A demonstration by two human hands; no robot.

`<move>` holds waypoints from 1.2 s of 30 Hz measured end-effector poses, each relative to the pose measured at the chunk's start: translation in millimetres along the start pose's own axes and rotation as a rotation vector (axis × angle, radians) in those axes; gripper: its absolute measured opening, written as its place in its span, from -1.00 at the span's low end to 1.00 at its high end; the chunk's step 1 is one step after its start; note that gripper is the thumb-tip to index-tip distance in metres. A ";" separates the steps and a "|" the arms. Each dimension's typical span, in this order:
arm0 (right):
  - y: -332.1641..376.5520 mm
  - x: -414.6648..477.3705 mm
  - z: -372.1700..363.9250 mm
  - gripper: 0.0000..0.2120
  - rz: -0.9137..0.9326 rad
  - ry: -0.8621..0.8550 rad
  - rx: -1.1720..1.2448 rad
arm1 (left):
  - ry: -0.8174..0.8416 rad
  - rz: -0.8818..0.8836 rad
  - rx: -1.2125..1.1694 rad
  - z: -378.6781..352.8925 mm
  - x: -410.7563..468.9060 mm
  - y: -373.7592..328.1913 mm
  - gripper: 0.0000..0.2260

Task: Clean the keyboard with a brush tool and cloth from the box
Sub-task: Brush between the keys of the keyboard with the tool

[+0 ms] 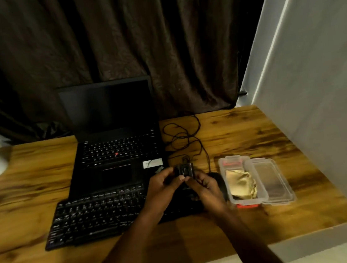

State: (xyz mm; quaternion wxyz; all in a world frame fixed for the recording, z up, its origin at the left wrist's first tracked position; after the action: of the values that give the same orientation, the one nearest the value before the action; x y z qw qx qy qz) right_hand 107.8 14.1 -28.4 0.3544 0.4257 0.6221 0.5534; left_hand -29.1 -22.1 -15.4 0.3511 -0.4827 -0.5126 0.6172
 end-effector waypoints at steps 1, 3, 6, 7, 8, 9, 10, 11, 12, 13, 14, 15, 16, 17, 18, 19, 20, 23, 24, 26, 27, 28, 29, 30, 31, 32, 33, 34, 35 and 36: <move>0.1 -0.2 -10.0 -0.79 0.005 0.003 0.000 | -0.014 0.015 -0.011 8.1 -1.8 1.6 -0.79; -1.6 1.0 -33.0 -0.81 0.010 0.003 -0.021 | -0.040 0.022 -0.034 28.3 -5.3 4.4 -0.79; -7.8 1.7 -65.4 -0.84 0.027 -0.001 -0.041 | -0.052 0.019 -0.056 59.4 -10.5 7.9 -0.78; -9.9 1.8 -77.6 -0.84 0.041 -0.003 -0.045 | -0.052 0.015 -0.054 72.3 -12.0 9.3 -0.77; -13.1 2.0 -89.4 -0.80 0.051 -0.003 -0.053 | -0.054 0.011 -0.051 85.2 -13.4 11.1 -0.75; -15.6 2.0 -102.5 -0.76 0.063 0.007 -0.055 | -0.060 0.005 -0.047 98.7 -15.2 12.9 -0.74; -17.2 2.0 -116.0 -0.74 0.071 0.024 -0.060 | -0.067 -0.002 -0.046 112.1 -16.8 14.6 -0.73; -17.9 1.7 -127.6 -0.72 0.076 0.039 -0.061 | -0.072 -0.006 -0.046 122.6 -18.0 16.0 -0.72; -18.5 1.9 -142.5 -0.71 0.078 0.044 -0.073 | -0.077 -0.010 -0.048 136.3 -19.1 17.0 -0.71; -18.6 1.9 -157.0 -0.71 0.072 0.032 -0.081 | -0.080 -0.017 -0.048 149.1 -19.8 17.9 -0.71; -19.1 1.8 -170.8 -0.71 0.056 0.004 -0.085 | -0.079 -0.027 -0.047 161.1 -20.6 18.3 -0.70; -21.0 2.0 -183.6 -0.72 0.035 -0.034 -0.086 | -0.081 -0.038 -0.042 172.6 -21.0 18.4 -0.69; -23.2 2.1 -193.3 -0.74 0.020 -0.069 -0.093 | -0.086 -0.047 -0.036 181.5 -21.0 17.8 -0.68; -25.6 2.7 -204.1 -0.76 0.021 -0.089 -0.117 | -0.089 -0.056 -0.036 192.1 -21.3 17.4 -0.68; -27.6 3.6 -213.7 -0.78 0.039 -0.092 -0.148 | -0.091 -0.064 -0.027 202.5 -21.5 17.5 -0.70; -26.7 4.7 -222.8 -0.80 0.065 -0.083 -0.175 | -0.092 -0.072 -0.020 212.4 -20.8 17.8 -0.72; -26.4 6.4 -230.3 -0.80 0.077 -0.069 -0.194 | -0.087 -0.075 -0.016 222.7 -19.6 18.7 -0.74; -22.6 12.9 -247.0 -0.80 0.011 -0.014 -0.173 | -0.049 -0.076 -0.017 251.0 -13.5 23.1 -0.80; -20.0 16.1 -252.1 -0.80 -0.002 0.016 -0.182 | -0.049 -0.093 0.024 260.8 -11.8 24.8 -0.82; -14.0 24.8 -258.7 -0.80 0.014 0.084 -0.278 | -0.096 -0.143 0.169 280.0 -7.9 29.0 -0.85; -11.6 29.3 -261.6 -0.79 0.027 0.119 -0.347 | -0.142 -0.161 0.255 291.3 -7.3 32.7 -0.85; -10.4 34.0 -263.7 -0.77 0.039 0.152 -0.425 | -0.179 -0.172 0.339 303.3 -9.3 35.6 -0.82; -8.8 38.3 -265.3 -0.75 0.053 0.180 -0.505 | -0.200 -0.192 0.421 313.7 -11.5 37.9 -0.75; -7.6 42.2 -267.6 -0.73 0.067 0.200 -0.584 | -0.204 -0.201 0.490 325.7 -15.6 39.1 -0.65; -6.1 45.5 -269.6 -0.70 0.078 0.215 -0.645 | -0.194 -0.201 0.531 335.9 -19.9 39.6 -0.55; -4.5 48.1 -272.2 -0.67 0.090 0.224 -0.681 | -0.166 -0.170 0.550 345.4 -24.5 41.5 -0.45; -3.0 50.2 -276.9 -0.65 0.103 0.234 -0.707 | -0.116 -0.129 0.556 354.4 -29.1 44.6 -0.38; -2.2 51.8 -282.2 -0.63 0.120 0.247 -0.732 | -0.050 -0.073 0.557 360.6 -34.0 50.2 -0.32; -2.1 53.3 -288.3 -0.61 0.143 0.261 -0.759 | 0.024 -0.031 0.548 364.6 -38.6 57.1 -0.23; -2.7 55.0 -293.5 -0.60 0.168 0.272 -0.787 | 0.075 -0.033 0.559 365.7 -44.9 60.3 -0.09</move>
State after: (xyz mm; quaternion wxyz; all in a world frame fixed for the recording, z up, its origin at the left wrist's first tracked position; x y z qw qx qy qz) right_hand -181.5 -48.7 10.6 0.3584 0.2302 0.3675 0.8268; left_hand -362.0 -185.0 -60.3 0.4994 -0.3810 -0.3170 0.7106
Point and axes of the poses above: each hand's wrist, its own x-axis towards the middle knuckle, its own z-axis out of the back of the hand, y = z × x, the point moved 4 cm from there along x, towards the middle knuckle, and after that the axes turned 9 degrees about z, right-handed, at the moved point
